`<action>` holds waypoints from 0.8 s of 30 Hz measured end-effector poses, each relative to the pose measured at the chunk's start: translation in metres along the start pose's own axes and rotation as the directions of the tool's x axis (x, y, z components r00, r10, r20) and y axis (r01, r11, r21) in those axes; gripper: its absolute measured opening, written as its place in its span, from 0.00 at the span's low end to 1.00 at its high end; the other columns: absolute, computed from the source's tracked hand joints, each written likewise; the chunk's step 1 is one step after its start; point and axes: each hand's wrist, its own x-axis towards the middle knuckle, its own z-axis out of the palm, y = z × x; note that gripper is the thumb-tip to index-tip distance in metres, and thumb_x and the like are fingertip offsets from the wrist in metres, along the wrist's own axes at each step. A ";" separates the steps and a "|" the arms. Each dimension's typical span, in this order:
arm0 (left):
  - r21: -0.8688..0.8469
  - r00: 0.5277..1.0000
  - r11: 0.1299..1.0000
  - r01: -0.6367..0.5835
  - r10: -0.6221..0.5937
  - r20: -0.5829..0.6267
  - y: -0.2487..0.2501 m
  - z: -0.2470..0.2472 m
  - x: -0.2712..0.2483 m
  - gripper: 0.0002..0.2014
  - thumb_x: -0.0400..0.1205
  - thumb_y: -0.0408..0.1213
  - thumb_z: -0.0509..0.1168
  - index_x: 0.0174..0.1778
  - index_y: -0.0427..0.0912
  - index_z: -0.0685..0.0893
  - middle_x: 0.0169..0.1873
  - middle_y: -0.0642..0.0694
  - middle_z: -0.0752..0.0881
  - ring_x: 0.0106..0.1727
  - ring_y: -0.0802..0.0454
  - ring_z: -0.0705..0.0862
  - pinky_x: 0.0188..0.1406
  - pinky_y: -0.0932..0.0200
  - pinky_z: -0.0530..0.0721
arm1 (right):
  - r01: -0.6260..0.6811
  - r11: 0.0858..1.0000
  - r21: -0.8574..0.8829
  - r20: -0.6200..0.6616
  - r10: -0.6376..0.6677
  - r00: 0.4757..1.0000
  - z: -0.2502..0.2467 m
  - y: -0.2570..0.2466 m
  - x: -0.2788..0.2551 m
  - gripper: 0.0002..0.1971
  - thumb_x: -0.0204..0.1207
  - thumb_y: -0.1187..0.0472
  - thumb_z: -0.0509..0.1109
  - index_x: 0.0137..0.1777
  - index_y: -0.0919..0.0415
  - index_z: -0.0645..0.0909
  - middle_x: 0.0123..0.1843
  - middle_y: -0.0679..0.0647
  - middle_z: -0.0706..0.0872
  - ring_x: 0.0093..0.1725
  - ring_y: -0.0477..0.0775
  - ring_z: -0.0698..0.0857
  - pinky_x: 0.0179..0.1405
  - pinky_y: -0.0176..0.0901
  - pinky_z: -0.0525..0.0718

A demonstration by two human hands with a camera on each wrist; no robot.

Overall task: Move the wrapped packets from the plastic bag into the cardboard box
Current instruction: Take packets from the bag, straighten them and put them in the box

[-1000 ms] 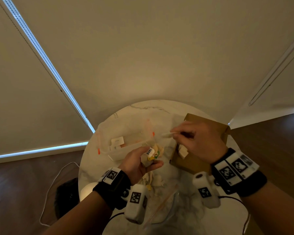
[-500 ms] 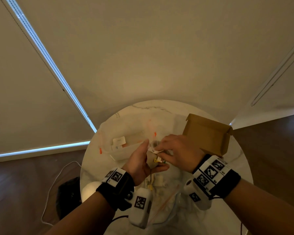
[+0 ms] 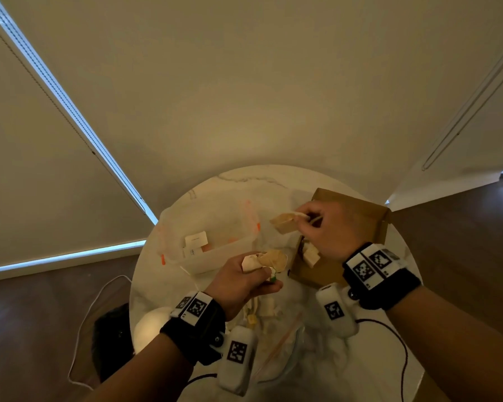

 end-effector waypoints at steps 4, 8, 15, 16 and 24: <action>-0.010 0.998 1.000 0.016 -0.017 -0.063 -0.004 -0.007 0.005 0.10 0.81 0.18 0.63 0.52 0.35 0.84 0.47 0.36 0.87 0.44 0.39 0.87 0.42 0.55 0.90 | -0.074 0.979 -0.188 -0.028 0.070 0.997 -0.023 0.037 0.016 0.05 0.79 0.58 0.69 0.47 0.54 0.87 0.40 0.49 0.86 0.37 0.45 0.80 0.35 0.30 0.75; -0.011 0.995 0.999 0.035 -0.036 -0.094 -0.008 -0.013 0.010 0.11 0.81 0.18 0.63 0.52 0.34 0.84 0.46 0.36 0.86 0.43 0.39 0.87 0.43 0.54 0.91 | -0.113 0.892 -0.437 0.222 0.228 0.948 -0.016 0.077 0.020 0.11 0.80 0.49 0.64 0.41 0.51 0.85 0.38 0.52 0.85 0.39 0.55 0.83 0.42 0.49 0.82; -0.026 0.994 0.999 0.040 -0.043 -0.104 -0.011 -0.020 0.021 0.11 0.80 0.17 0.63 0.53 0.34 0.85 0.43 0.36 0.87 0.41 0.38 0.89 0.44 0.52 0.91 | -0.161 0.791 -0.590 0.464 0.495 0.735 0.049 0.120 0.023 0.15 0.79 0.53 0.67 0.31 0.56 0.77 0.36 0.53 0.79 0.39 0.52 0.78 0.38 0.40 0.75; -0.025 0.994 0.999 0.040 -0.043 -0.101 -0.011 -0.021 0.022 0.11 0.80 0.17 0.63 0.53 0.34 0.85 0.42 0.37 0.88 0.41 0.38 0.89 0.44 0.52 0.91 | -0.162 0.792 -0.588 0.466 0.496 0.733 0.054 0.123 0.025 0.13 0.80 0.53 0.67 0.36 0.57 0.81 0.41 0.55 0.82 0.42 0.53 0.80 0.41 0.41 0.77; -0.005 0.994 0.999 0.041 -0.042 -0.101 -0.013 -0.023 0.024 0.12 0.80 0.18 0.64 0.56 0.33 0.84 0.45 0.36 0.87 0.42 0.38 0.90 0.45 0.51 0.91 | -0.252 0.834 -0.491 0.262 0.418 0.870 0.045 0.142 0.029 0.08 0.79 0.56 0.67 0.56 0.48 0.81 0.56 0.53 0.84 0.52 0.53 0.81 0.53 0.47 0.82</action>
